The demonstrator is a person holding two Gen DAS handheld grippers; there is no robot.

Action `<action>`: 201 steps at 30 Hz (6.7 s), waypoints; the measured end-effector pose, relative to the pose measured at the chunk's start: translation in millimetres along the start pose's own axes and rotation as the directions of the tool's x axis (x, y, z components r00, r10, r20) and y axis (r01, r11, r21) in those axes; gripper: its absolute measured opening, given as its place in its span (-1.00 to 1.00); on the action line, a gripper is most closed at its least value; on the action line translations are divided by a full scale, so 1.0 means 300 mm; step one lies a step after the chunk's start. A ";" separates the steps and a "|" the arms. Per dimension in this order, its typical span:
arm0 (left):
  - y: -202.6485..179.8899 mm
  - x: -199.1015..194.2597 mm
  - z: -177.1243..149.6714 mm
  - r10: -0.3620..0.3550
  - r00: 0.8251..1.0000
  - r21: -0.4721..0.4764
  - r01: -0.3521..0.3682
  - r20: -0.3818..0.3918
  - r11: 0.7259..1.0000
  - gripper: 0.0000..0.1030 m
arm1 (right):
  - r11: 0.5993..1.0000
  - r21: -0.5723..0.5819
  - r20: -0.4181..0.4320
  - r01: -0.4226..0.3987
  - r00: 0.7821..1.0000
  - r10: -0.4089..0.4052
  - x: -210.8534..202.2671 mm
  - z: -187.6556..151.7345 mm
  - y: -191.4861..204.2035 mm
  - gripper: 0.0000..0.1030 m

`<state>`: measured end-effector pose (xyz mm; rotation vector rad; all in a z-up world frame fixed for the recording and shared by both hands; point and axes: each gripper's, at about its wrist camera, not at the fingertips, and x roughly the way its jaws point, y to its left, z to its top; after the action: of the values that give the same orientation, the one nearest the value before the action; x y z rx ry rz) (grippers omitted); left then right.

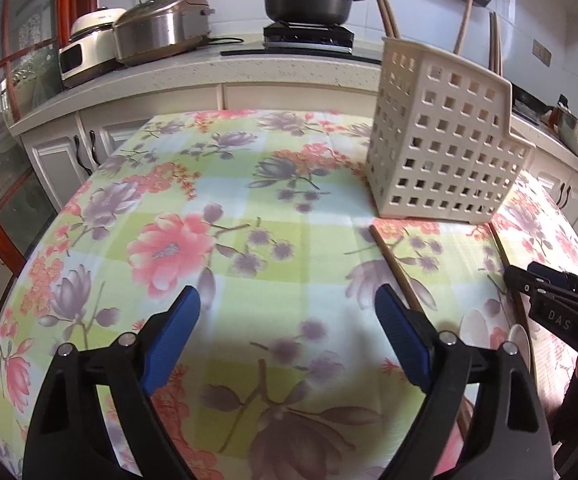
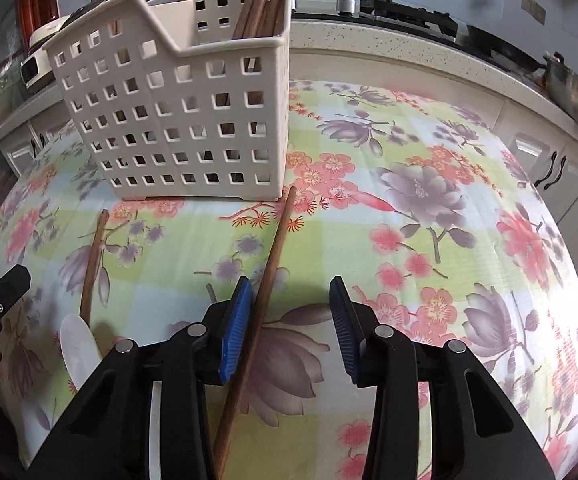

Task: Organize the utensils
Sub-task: 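Move both open grippers back down toward the remaining chopsticks, then close the left gripper on one chopstick while the right gripper grasps another, then lift both held chopsticks upright and carry them over the white basket, then lower both chopsticks into the basket and open both grippers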

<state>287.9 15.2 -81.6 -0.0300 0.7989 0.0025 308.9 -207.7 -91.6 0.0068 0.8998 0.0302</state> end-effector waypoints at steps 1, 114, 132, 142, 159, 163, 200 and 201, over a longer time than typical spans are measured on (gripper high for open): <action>-0.006 0.003 0.000 -0.003 1.000 0.003 0.003 -0.004 1.000 0.60 | 1.000 -0.002 0.000 0.000 1.000 0.000 -0.002 -0.002 -0.004 -0.35; -0.098 -0.545 0.069 -0.200 0.921 0.188 0.143 0.334 0.972 -0.89 | 0.993 -0.026 0.446 -0.112 0.888 0.111 -0.610 -0.073 -0.079 -0.88; -0.106 -0.574 0.072 -0.188 0.915 0.193 0.125 0.356 0.973 -0.89 | 0.994 -0.018 0.465 -0.107 0.879 0.104 -0.635 -0.072 -0.080 -0.88; -0.092 -0.566 0.091 -0.186 0.917 0.186 0.126 0.353 0.974 -0.89 | 0.994 -0.028 0.465 -0.108 0.879 0.108 -0.636 -0.054 -0.076 -0.88; -0.135 -0.566 0.506 -0.224 0.905 0.166 0.174 0.361 0.971 -0.89 | 0.980 0.011 0.465 -0.200 0.868 0.172 -0.605 0.307 -0.117 -0.88; -0.169 -0.610 0.626 -0.237 0.896 0.186 0.177 0.375 0.966 -0.89 | 0.981 0.006 0.473 -0.196 0.864 0.170 -0.613 0.398 -0.106 -0.88; -0.111 -0.162 0.699 -0.125 0.974 0.077 0.112 0.192 0.991 0.01 | 0.968 0.056 0.282 -0.243 0.934 0.218 -0.275 0.474 -0.132 -0.32; -0.093 -0.165 0.672 -0.117 0.973 0.065 0.106 0.197 0.992 0.13 | 0.968 0.053 0.280 -0.244 0.934 0.220 -0.278 0.444 -0.142 -0.32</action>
<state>398.2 -6.6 95.1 -0.0224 0.5941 -0.1207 362.5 -251.8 55.7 0.1953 0.6197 0.2067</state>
